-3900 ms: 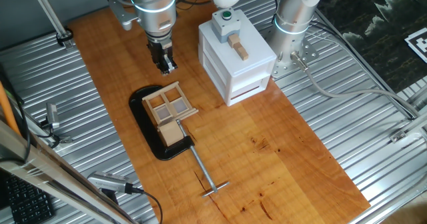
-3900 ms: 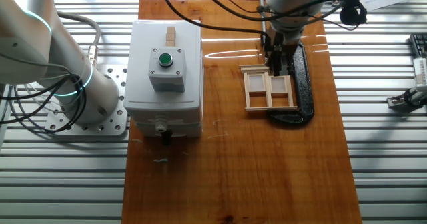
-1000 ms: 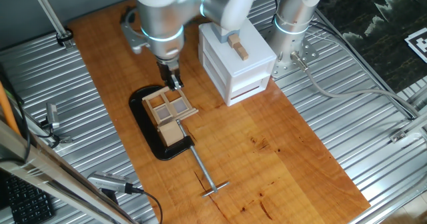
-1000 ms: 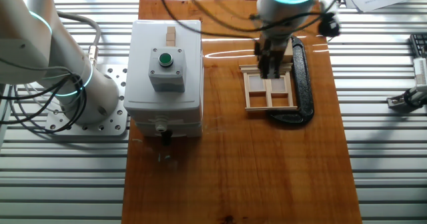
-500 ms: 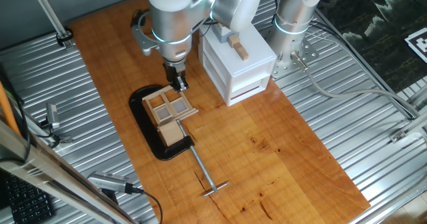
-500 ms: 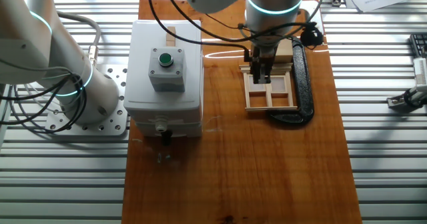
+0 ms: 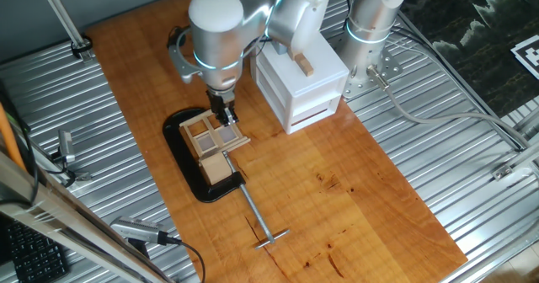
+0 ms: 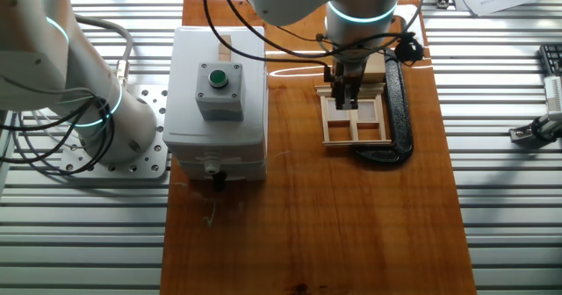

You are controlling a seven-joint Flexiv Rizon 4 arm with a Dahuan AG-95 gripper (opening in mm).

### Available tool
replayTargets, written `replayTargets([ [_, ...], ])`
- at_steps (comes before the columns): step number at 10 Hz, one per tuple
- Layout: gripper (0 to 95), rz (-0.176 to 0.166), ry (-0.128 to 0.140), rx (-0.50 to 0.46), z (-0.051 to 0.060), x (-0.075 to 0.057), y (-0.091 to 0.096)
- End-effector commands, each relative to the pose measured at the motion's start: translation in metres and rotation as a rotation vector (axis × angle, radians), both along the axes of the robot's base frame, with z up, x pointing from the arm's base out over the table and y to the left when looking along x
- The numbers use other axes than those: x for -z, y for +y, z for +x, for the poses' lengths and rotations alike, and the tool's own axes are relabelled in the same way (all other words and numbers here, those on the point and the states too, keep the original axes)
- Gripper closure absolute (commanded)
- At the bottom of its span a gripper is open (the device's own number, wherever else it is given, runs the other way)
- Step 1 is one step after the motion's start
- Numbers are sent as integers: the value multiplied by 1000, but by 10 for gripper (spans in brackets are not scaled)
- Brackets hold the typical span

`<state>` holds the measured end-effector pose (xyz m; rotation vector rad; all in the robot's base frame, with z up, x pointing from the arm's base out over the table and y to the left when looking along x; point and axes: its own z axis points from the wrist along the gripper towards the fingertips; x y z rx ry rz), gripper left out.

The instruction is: Close a sliding window

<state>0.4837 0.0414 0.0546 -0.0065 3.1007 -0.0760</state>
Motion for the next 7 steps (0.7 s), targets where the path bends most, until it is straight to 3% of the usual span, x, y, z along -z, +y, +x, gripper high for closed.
replayTargets([
  [1, 950, 0, -1, -2, 5, 6, 4],
  [7, 950, -3, 0, -4, 6, 20, 6],
])
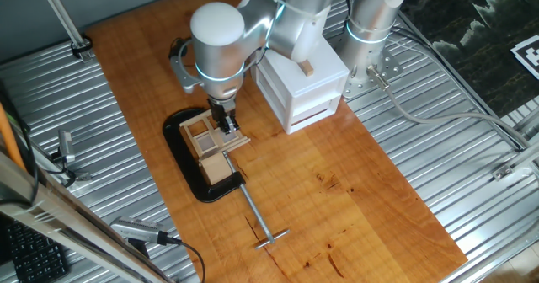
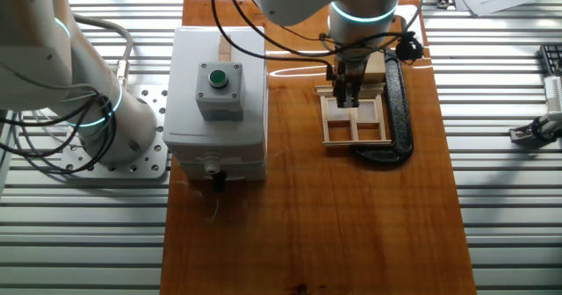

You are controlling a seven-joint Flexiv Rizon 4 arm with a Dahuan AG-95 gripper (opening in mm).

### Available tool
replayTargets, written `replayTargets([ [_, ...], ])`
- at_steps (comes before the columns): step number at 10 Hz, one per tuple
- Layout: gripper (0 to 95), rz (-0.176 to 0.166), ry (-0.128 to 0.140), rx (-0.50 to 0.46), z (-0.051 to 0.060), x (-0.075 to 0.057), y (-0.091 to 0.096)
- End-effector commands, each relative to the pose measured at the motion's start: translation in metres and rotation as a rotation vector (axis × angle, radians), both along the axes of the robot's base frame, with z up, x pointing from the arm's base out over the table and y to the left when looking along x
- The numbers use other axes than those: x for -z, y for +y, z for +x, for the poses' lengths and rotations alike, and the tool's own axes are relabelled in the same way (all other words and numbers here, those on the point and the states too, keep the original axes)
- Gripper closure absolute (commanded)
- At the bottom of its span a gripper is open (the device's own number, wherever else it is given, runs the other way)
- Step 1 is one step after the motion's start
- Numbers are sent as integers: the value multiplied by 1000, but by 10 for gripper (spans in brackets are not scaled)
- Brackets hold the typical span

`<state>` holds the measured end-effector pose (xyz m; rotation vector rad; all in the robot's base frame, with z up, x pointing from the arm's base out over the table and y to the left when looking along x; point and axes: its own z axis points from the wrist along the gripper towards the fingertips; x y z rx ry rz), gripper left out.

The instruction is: Close a sliding window

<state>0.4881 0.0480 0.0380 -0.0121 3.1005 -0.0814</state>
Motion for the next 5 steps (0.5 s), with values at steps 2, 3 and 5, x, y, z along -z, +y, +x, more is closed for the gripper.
replayTargets([
  [2, 950, -2, 0, -1, 2, 6, -1],
  [3, 950, -4, 1, 1, 2, 7, -1],
  [5, 950, -9, 6, 5, 3, 9, -2],
])
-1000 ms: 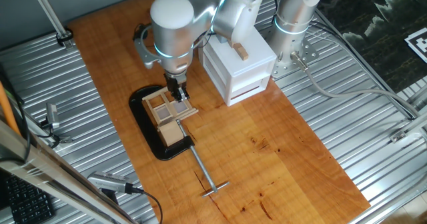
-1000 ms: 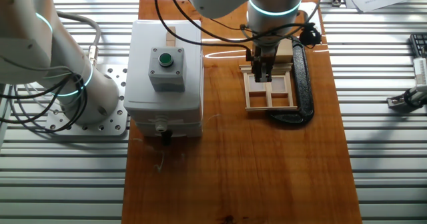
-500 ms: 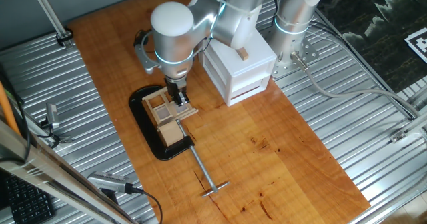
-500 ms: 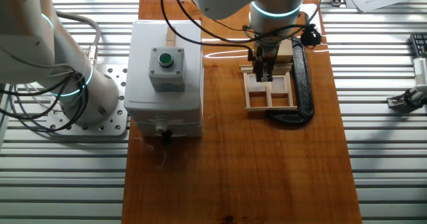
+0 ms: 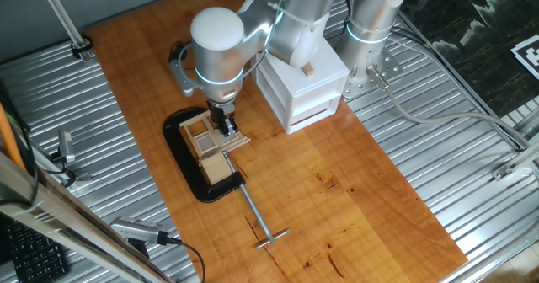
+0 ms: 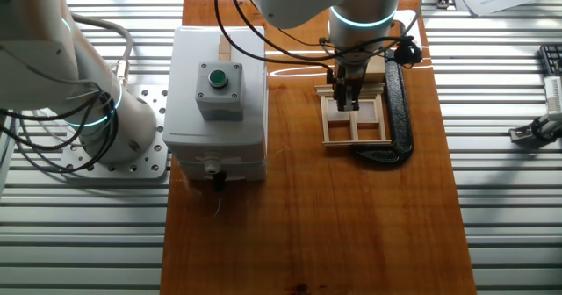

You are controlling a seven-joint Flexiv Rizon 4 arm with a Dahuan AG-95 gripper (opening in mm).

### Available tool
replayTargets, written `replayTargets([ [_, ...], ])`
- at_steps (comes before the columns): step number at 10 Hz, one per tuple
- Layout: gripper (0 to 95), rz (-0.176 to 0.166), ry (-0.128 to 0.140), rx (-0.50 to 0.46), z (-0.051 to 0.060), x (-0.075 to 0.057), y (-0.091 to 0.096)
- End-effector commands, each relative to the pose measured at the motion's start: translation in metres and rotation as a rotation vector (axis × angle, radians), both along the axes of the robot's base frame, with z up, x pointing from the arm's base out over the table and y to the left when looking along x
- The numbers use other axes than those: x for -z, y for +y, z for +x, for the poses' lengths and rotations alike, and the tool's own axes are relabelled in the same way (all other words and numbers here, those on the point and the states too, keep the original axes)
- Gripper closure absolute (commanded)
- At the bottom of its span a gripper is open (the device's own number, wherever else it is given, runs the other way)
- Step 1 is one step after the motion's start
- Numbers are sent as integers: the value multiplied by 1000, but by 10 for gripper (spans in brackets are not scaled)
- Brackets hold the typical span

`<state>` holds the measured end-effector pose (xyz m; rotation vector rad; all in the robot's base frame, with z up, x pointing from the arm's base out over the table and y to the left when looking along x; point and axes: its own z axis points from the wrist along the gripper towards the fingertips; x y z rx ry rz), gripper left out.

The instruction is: Close a sliding window

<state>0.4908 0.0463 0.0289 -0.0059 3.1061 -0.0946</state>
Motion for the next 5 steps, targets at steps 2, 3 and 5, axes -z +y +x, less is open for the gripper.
replayTargets([
  [2, 950, -4, 2, 1, 1, 6, -2],
  [3, 950, -4, 2, 1, 1, 7, -3],
  [5, 950, -5, 5, -1, 0, 9, -3],
])
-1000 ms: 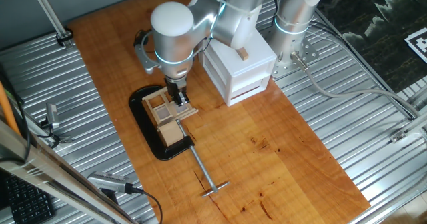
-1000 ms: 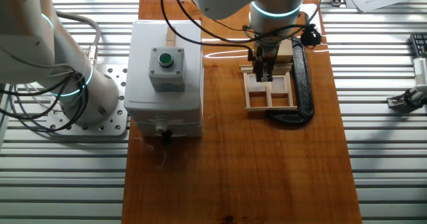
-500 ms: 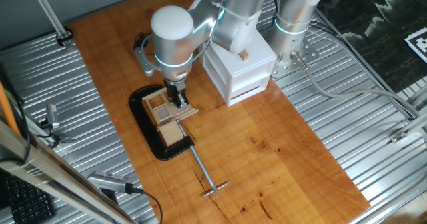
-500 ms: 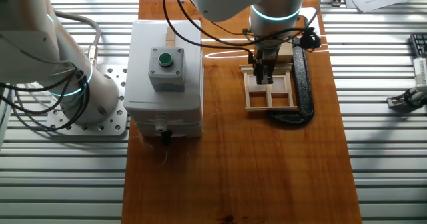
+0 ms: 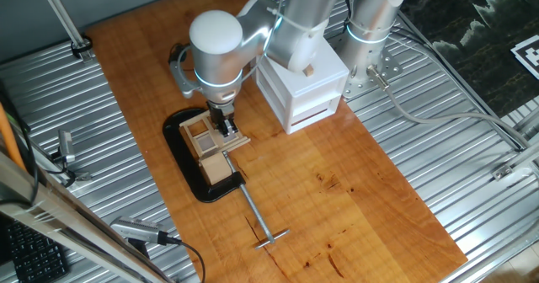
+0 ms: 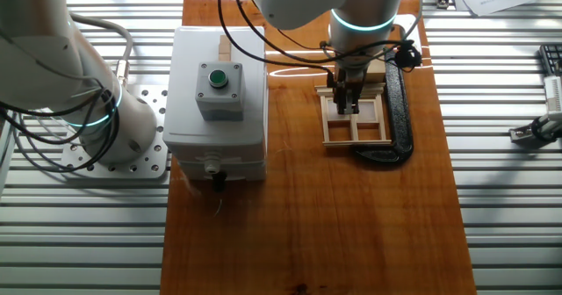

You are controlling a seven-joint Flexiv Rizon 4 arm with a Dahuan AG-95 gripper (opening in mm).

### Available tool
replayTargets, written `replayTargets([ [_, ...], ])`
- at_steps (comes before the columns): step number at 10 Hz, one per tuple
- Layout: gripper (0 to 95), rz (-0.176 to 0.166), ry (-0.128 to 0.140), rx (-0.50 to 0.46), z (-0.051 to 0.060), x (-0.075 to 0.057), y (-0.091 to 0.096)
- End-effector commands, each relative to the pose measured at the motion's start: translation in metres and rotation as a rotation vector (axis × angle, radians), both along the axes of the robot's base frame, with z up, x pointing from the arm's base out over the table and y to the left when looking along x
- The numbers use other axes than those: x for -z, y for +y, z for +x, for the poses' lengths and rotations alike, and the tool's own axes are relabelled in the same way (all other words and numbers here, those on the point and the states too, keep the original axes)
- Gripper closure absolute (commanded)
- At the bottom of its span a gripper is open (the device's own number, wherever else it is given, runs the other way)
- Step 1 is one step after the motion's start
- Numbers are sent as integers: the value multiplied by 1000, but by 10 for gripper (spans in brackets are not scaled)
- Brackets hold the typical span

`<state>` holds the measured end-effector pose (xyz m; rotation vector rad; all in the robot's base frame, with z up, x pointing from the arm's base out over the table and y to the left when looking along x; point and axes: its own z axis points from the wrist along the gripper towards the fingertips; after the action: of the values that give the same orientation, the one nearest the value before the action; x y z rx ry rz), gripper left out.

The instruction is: Close a sliding window

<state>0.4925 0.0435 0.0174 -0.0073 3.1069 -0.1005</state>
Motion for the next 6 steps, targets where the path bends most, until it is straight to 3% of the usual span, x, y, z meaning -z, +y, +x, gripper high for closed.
replayTargets([
  [1, 950, 0, 4, -2, -2, -2, 0],
  [6, 950, 0, 2, -5, -8, 0, -1],
])
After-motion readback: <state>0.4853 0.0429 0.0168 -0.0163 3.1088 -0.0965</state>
